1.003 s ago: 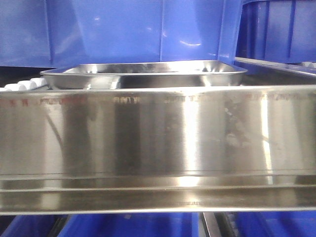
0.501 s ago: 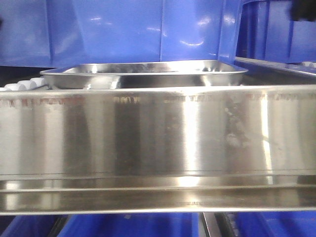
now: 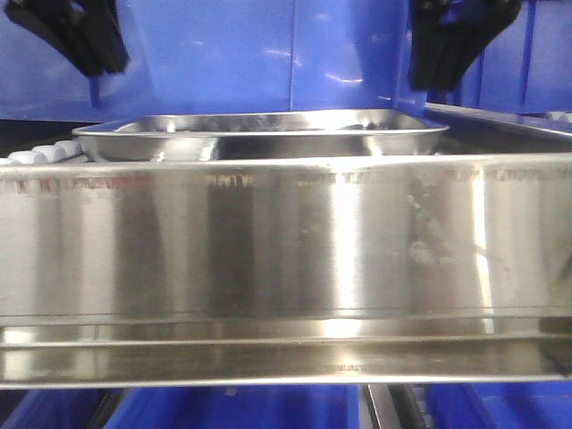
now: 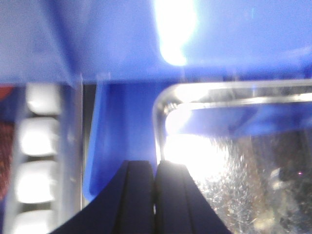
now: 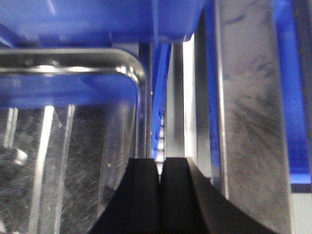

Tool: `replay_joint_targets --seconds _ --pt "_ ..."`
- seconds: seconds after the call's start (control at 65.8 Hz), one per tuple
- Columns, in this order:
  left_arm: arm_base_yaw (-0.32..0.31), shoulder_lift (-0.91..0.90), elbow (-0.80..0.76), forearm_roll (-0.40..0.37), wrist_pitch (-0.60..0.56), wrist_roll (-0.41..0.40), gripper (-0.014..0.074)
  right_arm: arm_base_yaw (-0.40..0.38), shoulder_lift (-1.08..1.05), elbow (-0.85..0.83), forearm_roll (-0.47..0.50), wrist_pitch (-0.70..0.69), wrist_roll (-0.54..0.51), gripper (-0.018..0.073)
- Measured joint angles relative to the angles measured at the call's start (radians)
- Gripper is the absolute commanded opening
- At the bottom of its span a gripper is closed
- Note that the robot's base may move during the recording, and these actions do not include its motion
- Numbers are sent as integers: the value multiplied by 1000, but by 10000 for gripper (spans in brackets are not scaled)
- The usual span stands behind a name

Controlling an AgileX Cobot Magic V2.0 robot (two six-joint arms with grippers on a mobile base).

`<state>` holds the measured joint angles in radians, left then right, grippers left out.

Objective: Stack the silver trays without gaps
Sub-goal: 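Lower both grippers onto the near rim corners of the silver tray, then close both grippers on the silver tray's rim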

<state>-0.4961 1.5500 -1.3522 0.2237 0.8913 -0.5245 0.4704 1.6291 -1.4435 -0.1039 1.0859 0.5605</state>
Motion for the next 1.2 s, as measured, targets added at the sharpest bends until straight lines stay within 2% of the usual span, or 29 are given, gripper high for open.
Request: replay_joint_targets --seconds 0.091,0.167,0.334,0.425,0.942,1.2 --pt "0 7 0 0 3 -15 -16 0 8 0 0 4 0 -52" --pt "0 7 5 0 5 -34 4 0 8 0 -2 6 0 -3" --pt "0 7 32 -2 5 -51 143 0 9 0 -2 6 0 139" --pt "0 7 39 -2 5 -53 197 0 9 0 -2 6 0 144" --pt "0 60 47 -27 -4 -53 188 0 42 -2 55 6 0 139" --pt "0 81 47 -31 27 -53 188 0 74 -2 77 8 0 139"
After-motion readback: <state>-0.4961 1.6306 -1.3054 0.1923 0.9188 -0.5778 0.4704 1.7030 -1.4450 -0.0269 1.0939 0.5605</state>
